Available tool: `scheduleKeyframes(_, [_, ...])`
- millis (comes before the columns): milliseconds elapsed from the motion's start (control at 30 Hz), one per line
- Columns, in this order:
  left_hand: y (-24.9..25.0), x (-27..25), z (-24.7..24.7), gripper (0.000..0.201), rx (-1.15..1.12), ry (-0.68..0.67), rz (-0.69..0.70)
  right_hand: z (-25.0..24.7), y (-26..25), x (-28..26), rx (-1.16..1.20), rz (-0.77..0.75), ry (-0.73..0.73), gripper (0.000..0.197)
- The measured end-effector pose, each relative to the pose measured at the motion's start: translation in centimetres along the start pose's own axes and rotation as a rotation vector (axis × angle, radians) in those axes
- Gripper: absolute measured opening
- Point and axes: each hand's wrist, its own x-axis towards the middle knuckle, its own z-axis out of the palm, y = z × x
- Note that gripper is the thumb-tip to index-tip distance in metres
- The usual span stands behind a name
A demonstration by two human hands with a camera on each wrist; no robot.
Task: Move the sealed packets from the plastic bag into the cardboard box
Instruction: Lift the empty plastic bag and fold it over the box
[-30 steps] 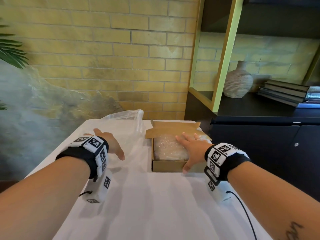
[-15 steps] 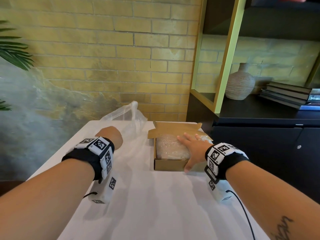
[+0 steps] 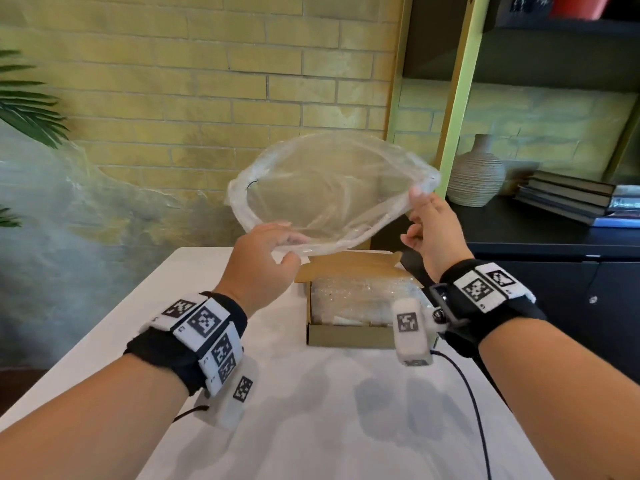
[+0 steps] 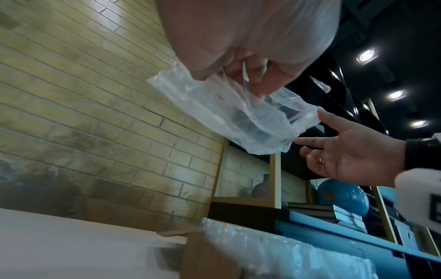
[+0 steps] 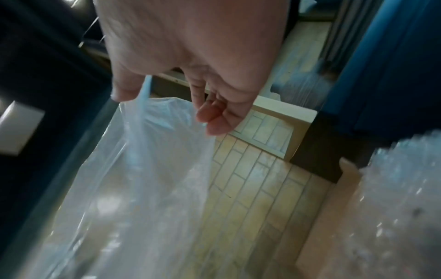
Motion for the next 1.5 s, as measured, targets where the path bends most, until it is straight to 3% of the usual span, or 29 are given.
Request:
scheduleKeyframes(133, [1.0, -0.1, -0.2, 0.015, -0.182, 0.125, 0.032, 0.6, -1.0, -1.1, 0.175, 0.037, -0.002, 0.006])
scheduleKeyframes(233, [2.3, 0.2, -0.8, 0.02, -0.323, 0.352, -0.014, 1.2, -1.7, -2.0, 0.169, -0.012, 0.014, 0.015])
scheduleKeyframes(367, [3.2, 1.4, -2.2, 0.037, -0.497, 0.665, -0.242, 1.3, -2.3, -3.4, 0.186, -0.069, 0.004, 0.022])
scheduleKeyframes(467, [3.2, 2.0, -2.7, 0.046, -0.629, 0.707, -0.389, 1.2, -2.8, -4.7, 0.11, -0.14, -0.036, 0.02])
scheduleKeyframes(533, [3.4, 2.0, -2.7, 0.045, -0.721, 0.623, -0.433, 1.2, -3.0, -5.2, -0.007, -0.186, -0.007, 0.024])
scheduleKeyframes(667, [4.5, 1.8, -2.4, 0.027, -0.827, 0.32, -0.424, 1.8, -2.7, -5.5, -0.305, -0.262, 0.028, 0.016])
scheduleKeyframes(800, [6.0, 0.9, -1.4, 0.025, -0.899, -0.032, -0.359, 3.4, -2.5, -6.7, -0.53, -0.312, -0.225, 0.039])
scheduleKeyframes(867, [6.6, 0.4, -1.1, 0.031, -0.927, -0.196, -0.364, 4.3, -2.7, -7.6, -0.604, -0.38, -0.323, 0.033])
scheduleKeyframes(933, [6.7, 0.3, -1.2, 0.038, -0.92, -0.233, -0.391, 4.8, -2.8, -8.0, -0.49, -0.367, -0.384, 0.032])
scheduleKeyframes(1033, [6.2, 0.3, -2.0, 0.045, -0.865, -0.259, -0.4, 5.0, -3.3, -8.4, -0.321, -0.289, -0.467, 0.047])
scheduleKeyframes(1133, [5.8, 0.3, -2.4, 0.032, -0.789, -0.306, -0.385, 5.3, -4.0, -8.7, -0.309, -0.33, -0.48, 0.043])
scheduleKeyframes(1300, [5.8, 0.0, -2.2, 0.019, -0.796, -0.344, -0.362, 5.3, -4.9, -8.6, -0.193, -0.338, -0.42, 0.012])
scheduleKeyframes(1500, [6.0, 0.1, -2.5, 0.017, -0.898, -0.386, -0.359, 4.8, -5.0, -9.2, -0.026, -0.194, -0.54, 0.021])
